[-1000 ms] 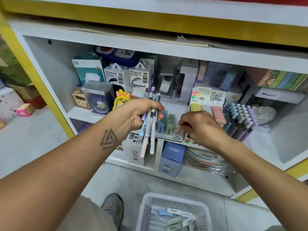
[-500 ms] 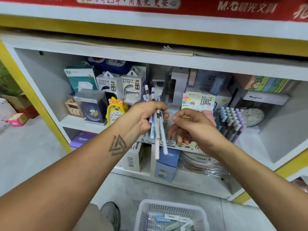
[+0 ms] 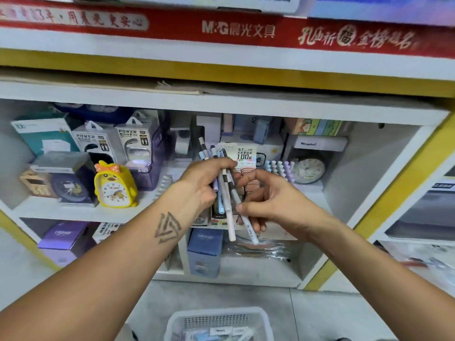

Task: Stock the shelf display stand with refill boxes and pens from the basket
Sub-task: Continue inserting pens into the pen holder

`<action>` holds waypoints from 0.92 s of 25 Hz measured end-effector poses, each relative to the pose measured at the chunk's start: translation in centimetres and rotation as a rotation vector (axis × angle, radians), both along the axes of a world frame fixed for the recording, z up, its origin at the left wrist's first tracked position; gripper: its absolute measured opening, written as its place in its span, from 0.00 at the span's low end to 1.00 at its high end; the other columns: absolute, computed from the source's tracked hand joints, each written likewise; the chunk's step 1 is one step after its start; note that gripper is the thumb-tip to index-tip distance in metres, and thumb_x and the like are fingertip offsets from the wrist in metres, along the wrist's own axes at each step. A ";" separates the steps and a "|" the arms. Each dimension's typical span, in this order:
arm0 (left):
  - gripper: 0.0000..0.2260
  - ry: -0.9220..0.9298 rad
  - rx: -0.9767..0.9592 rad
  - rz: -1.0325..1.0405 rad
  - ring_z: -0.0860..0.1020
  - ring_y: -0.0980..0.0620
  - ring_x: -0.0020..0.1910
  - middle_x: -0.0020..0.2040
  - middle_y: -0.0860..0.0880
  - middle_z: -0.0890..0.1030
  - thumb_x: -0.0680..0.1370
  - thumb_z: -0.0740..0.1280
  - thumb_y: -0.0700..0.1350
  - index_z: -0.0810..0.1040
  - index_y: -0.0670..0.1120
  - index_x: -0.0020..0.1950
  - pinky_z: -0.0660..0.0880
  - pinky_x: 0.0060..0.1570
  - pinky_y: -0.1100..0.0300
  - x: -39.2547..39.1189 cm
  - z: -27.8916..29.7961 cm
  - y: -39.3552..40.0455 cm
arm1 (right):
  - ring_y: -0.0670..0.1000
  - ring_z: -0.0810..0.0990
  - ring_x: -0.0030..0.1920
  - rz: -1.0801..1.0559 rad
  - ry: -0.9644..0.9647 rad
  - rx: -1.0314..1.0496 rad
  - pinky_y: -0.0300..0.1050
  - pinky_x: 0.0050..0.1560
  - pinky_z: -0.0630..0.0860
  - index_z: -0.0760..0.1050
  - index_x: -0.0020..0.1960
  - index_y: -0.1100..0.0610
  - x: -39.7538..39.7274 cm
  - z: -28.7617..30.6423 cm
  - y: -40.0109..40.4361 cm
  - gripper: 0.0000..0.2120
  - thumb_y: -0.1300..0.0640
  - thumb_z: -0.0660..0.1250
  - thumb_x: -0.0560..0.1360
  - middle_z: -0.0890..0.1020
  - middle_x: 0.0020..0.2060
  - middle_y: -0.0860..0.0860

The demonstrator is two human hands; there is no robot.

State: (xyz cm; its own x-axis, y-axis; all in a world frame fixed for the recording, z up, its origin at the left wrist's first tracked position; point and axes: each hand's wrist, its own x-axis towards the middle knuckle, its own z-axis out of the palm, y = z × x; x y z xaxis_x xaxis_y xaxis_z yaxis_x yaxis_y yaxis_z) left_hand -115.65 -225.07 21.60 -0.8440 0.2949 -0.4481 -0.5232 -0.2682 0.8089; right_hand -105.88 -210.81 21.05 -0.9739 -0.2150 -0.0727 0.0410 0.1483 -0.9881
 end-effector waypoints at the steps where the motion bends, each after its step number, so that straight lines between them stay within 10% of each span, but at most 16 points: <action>1: 0.03 0.003 -0.004 0.000 0.79 0.50 0.25 0.27 0.44 0.78 0.76 0.69 0.34 0.77 0.40 0.43 0.78 0.26 0.59 -0.1 0.0 0.4 | 0.53 0.76 0.25 0.026 -0.008 0.022 0.43 0.26 0.74 0.70 0.64 0.58 0.3 0.2 0.7 0.23 0.69 0.73 0.73 0.80 0.31 0.61; 7: 0.03 0.009 0.044 -0.037 0.78 0.51 0.23 0.34 0.42 0.77 0.77 0.68 0.33 0.76 0.38 0.50 0.78 0.25 0.62 -0.2 0.2 2.9 | 0.58 0.81 0.30 -0.064 0.046 0.100 0.49 0.33 0.79 0.59 0.77 0.43 0.8 1.3 5.2 0.42 0.72 0.68 0.73 0.82 0.34 0.65; 14: 0.03 0.015 0.013 -0.042 0.79 0.51 0.25 0.34 0.43 0.79 0.75 0.69 0.32 0.78 0.38 0.45 0.79 0.28 0.61 0.4 -0.4 3.6 | 0.62 0.83 0.38 -0.520 0.409 0.317 0.55 0.43 0.84 0.75 0.58 0.57 -0.6 1.2 9.0 0.15 0.68 0.72 0.75 0.81 0.39 0.65; 23: 0.04 0.053 0.012 -0.032 0.80 0.50 0.23 0.28 0.44 0.80 0.74 0.70 0.32 0.78 0.37 0.46 0.76 0.23 0.62 1.0 -0.3 4.0 | 0.46 0.82 0.43 -0.363 0.583 0.870 0.37 0.46 0.78 0.79 0.55 0.54 0.4 -1.0 8.8 0.09 0.60 0.73 0.75 0.84 0.42 0.49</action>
State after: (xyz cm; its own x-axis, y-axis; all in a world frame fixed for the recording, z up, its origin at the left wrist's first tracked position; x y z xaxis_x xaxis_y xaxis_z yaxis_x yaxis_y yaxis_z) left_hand -114.68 -221.02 21.27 -0.8565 0.3273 -0.3990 -0.4879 -0.2617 0.8327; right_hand -105.44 -201.96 20.07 -0.9028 -0.0077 0.4300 -0.2146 0.8745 -0.4350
